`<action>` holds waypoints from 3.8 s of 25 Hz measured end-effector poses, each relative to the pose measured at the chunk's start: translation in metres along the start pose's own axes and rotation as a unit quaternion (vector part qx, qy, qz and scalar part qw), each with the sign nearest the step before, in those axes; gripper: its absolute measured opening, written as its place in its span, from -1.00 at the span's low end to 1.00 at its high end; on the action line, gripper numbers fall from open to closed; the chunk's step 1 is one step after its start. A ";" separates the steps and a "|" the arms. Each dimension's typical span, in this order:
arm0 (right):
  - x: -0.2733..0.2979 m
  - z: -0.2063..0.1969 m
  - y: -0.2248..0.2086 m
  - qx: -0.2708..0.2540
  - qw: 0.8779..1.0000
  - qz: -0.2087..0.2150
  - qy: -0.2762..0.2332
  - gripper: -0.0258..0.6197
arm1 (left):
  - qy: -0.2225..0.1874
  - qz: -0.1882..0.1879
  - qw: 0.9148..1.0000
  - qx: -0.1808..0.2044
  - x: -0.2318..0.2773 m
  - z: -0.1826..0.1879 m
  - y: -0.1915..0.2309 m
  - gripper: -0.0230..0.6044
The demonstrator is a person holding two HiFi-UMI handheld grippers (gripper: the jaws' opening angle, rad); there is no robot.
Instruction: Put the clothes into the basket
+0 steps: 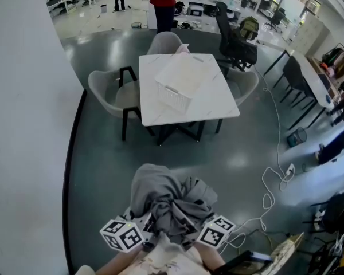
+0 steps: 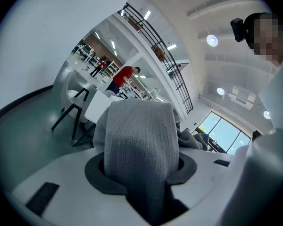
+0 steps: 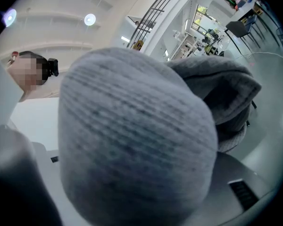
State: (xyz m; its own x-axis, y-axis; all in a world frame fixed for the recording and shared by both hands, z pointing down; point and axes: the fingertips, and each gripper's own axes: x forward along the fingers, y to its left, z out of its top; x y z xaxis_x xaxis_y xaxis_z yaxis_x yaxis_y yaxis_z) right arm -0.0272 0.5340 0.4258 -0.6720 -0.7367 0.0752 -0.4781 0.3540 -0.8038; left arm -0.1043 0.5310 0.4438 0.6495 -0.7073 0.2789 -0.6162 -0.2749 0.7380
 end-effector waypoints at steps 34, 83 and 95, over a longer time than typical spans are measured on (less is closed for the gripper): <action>0.074 0.210 -0.146 0.047 0.998 0.039 -0.010 -0.16 | 0.025 0.038 0.998 0.032 0.246 0.090 -0.029 -0.33; 0.328 0.346 -0.194 0.015 0.998 -0.017 -0.052 -0.16 | 0.067 -0.038 0.997 0.030 0.404 0.321 0.082 -0.33; 0.381 0.353 -0.205 0.013 0.997 -0.035 -0.062 -0.16 | 0.074 -0.061 0.995 0.028 0.425 0.363 0.116 -0.33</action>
State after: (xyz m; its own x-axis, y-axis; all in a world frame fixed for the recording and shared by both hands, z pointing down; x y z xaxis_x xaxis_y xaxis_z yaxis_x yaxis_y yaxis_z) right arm 0.0146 -0.0224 0.4105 -0.5614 -0.8254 0.0597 -0.5058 0.2851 -0.8142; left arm -0.0617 -0.0376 0.4250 0.7765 -0.5644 0.2801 -0.5505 -0.3915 0.7373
